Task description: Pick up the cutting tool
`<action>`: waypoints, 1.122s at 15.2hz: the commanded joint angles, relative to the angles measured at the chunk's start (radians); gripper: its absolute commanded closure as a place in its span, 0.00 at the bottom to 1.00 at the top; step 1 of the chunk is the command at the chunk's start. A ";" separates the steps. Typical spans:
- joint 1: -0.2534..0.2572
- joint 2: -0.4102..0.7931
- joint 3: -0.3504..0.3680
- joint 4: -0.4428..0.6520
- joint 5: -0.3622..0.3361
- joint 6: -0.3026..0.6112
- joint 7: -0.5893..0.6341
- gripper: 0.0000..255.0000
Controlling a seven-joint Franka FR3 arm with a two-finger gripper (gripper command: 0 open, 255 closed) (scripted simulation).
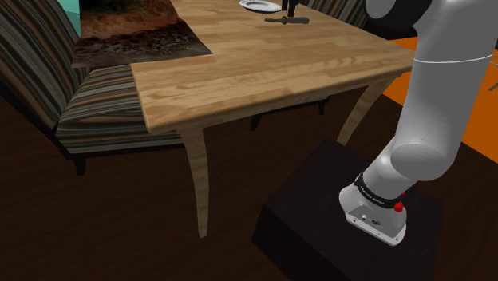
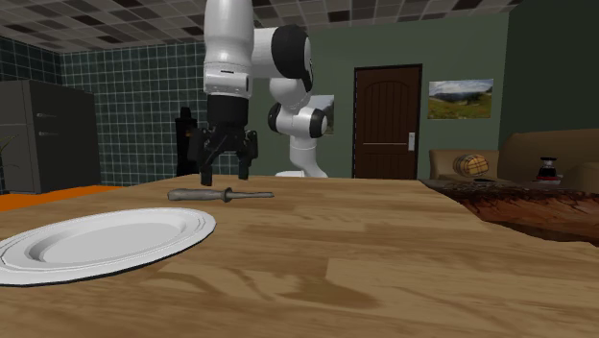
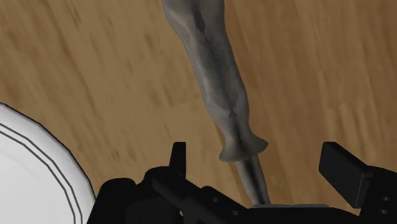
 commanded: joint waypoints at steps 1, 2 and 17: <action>0.005 -0.004 0.001 -0.033 -0.002 0.029 0.001 0.00; 0.009 -0.011 0.001 -0.056 -0.005 0.046 0.002 0.00; 0.008 -0.008 0.001 -0.046 -0.004 0.039 0.002 1.00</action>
